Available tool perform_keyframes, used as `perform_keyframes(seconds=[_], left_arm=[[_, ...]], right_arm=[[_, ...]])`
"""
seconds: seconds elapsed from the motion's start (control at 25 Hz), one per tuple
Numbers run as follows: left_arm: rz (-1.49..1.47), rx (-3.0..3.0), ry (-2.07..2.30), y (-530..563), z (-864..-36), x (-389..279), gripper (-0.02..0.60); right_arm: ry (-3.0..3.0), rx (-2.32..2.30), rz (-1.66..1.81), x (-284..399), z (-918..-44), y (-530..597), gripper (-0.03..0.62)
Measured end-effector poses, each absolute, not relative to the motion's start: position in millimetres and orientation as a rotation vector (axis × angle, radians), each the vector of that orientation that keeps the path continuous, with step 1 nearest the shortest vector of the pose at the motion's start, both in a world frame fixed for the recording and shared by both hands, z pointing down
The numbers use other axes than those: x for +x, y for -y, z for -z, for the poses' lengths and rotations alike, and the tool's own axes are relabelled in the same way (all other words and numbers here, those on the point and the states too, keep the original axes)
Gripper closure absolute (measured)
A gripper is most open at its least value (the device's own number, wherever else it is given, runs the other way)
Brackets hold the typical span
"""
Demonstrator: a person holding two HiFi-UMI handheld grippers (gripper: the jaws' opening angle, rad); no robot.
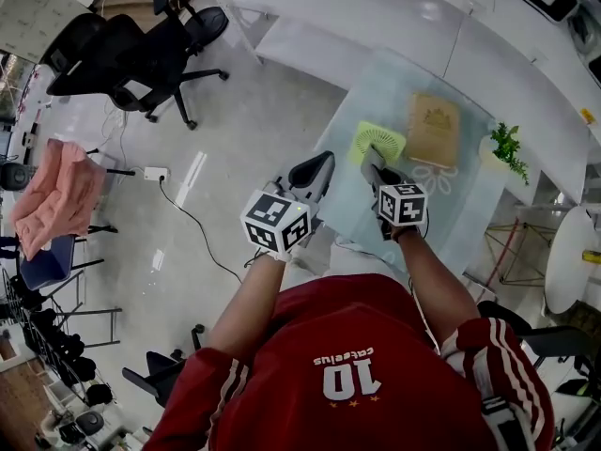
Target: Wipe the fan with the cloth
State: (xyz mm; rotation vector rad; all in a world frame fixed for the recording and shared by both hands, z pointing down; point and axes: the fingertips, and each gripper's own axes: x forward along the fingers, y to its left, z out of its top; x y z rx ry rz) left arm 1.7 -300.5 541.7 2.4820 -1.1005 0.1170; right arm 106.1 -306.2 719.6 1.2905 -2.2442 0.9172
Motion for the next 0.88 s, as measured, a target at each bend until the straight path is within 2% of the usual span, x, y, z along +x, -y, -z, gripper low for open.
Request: perform_keyframes(seconds=[0.36, 0.88], left_arm=[[-0.156, 2.448, 1.143, 296.6, -549.5, -13.3, 0.580], [-0.216, 2.421, 1.156, 300.8, -567.4, -22.5, 0.580]], right_arm=[[2.273, 1.222, -0.904, 72.3, -732.5, 326.6, 0.576], [2.248, 1.240, -0.931, 66.6, -748.8, 344.5, 0.576]])
